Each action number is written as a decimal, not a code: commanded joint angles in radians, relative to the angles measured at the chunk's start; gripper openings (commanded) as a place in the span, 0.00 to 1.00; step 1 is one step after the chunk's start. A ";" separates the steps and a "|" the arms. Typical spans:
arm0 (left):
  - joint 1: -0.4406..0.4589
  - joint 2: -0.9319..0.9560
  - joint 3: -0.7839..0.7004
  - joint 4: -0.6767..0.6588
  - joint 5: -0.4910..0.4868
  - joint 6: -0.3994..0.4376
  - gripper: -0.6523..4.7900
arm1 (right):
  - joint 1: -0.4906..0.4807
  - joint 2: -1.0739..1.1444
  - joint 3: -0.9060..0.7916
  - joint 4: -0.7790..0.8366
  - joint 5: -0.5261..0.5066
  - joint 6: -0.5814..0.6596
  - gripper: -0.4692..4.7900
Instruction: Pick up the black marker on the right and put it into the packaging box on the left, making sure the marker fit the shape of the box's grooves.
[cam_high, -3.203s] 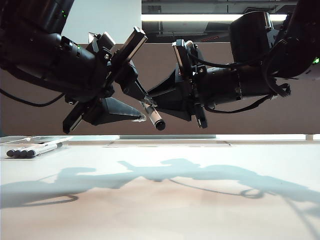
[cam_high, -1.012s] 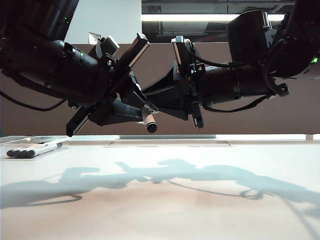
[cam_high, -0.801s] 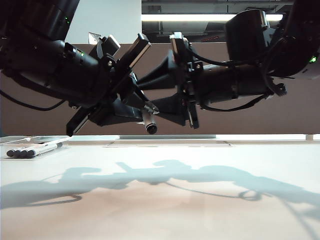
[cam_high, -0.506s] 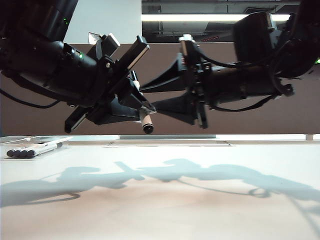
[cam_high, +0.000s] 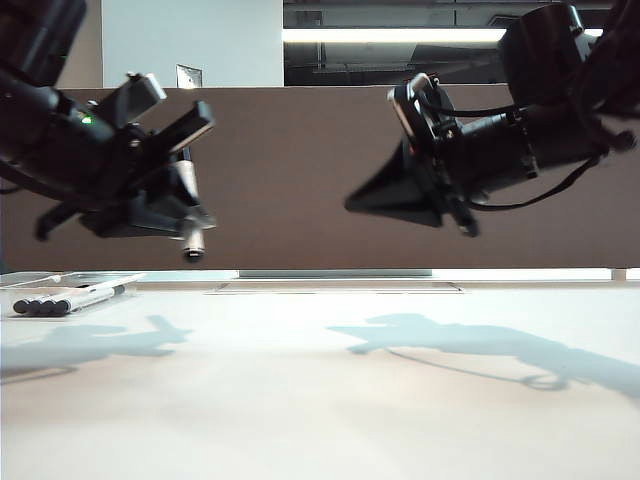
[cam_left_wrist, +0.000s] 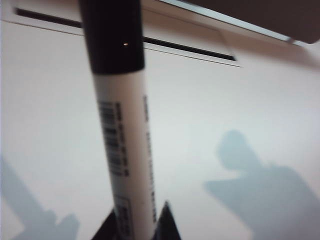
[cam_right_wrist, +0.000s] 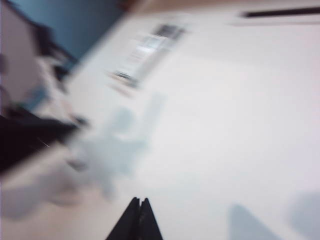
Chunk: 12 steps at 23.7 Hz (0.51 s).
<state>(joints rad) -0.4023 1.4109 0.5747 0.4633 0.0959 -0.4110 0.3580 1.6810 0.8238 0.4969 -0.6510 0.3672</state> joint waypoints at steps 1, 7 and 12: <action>0.081 -0.005 0.051 -0.095 -0.001 0.130 0.11 | 0.003 -0.074 0.002 -0.239 0.213 -0.221 0.07; 0.229 -0.004 0.153 -0.156 -0.001 0.246 0.11 | 0.003 -0.134 0.002 -0.332 0.270 -0.327 0.07; 0.376 0.053 0.298 -0.248 -0.001 0.354 0.11 | 0.003 -0.135 0.002 -0.408 0.252 -0.327 0.07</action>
<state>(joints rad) -0.0422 1.4506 0.8398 0.2535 0.0937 -0.0822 0.3603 1.5509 0.8238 0.0944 -0.3897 0.0441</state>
